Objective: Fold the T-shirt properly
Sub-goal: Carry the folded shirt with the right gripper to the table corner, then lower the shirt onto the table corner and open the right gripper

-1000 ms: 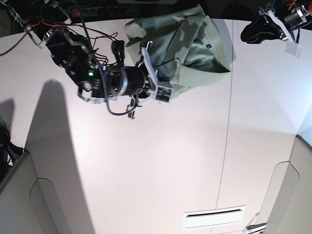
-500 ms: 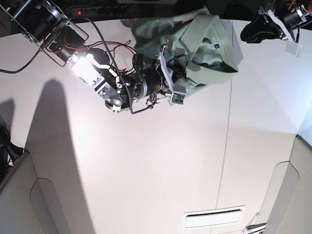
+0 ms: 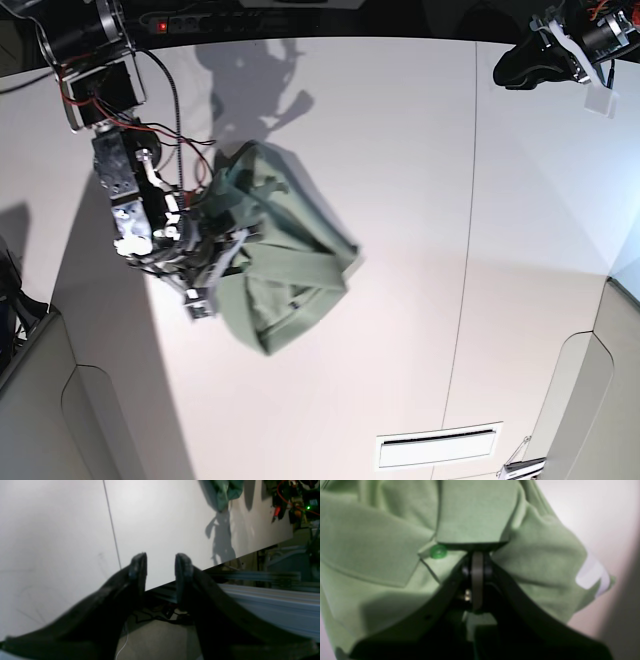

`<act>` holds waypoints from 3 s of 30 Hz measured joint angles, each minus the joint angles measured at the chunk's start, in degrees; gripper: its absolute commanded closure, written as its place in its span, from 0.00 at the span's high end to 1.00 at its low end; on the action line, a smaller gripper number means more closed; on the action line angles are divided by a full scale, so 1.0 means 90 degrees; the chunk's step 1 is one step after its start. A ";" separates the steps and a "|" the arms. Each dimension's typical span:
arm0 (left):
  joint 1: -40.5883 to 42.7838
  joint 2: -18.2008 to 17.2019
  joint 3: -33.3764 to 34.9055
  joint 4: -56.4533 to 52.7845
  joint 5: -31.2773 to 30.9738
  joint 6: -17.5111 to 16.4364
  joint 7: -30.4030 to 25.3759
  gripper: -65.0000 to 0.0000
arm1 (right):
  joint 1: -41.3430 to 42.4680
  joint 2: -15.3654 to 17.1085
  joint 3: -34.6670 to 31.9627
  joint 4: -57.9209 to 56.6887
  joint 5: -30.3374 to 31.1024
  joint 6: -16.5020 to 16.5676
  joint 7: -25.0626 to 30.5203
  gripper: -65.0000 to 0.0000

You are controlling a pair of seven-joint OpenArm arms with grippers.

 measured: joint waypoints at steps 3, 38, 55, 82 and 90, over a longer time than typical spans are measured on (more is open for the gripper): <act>0.0002 0.0007 0.0000 0.0000 0.0002 0.0000 0.0000 0.35 | -0.0350 -0.0046 0.0699 0.0036 0.0092 -0.0022 0.0284 0.00; 0.0000 0.0000 0.0000 0.0000 0.0000 0.0000 0.0000 0.35 | -0.3191 0.0146 0.4835 0.1957 0.0359 -0.0389 -0.0469 0.00; 0.0000 0.0000 0.0000 0.0000 0.0002 0.0000 -0.0002 0.35 | -0.1938 0.0039 0.4847 0.3888 0.0092 -0.0568 -0.1302 0.00; 0.1020 -0.0017 -0.2375 0.0175 0.0753 -0.0002 0.0000 0.31 | -0.5287 0.0886 0.4843 0.6819 0.1350 0.1717 -0.2569 0.00; 0.2555 -0.0051 -0.1894 0.0185 0.0809 -0.0002 -0.0063 0.24 | -0.7334 0.1379 0.4835 0.6824 0.2958 0.2640 -0.2977 0.00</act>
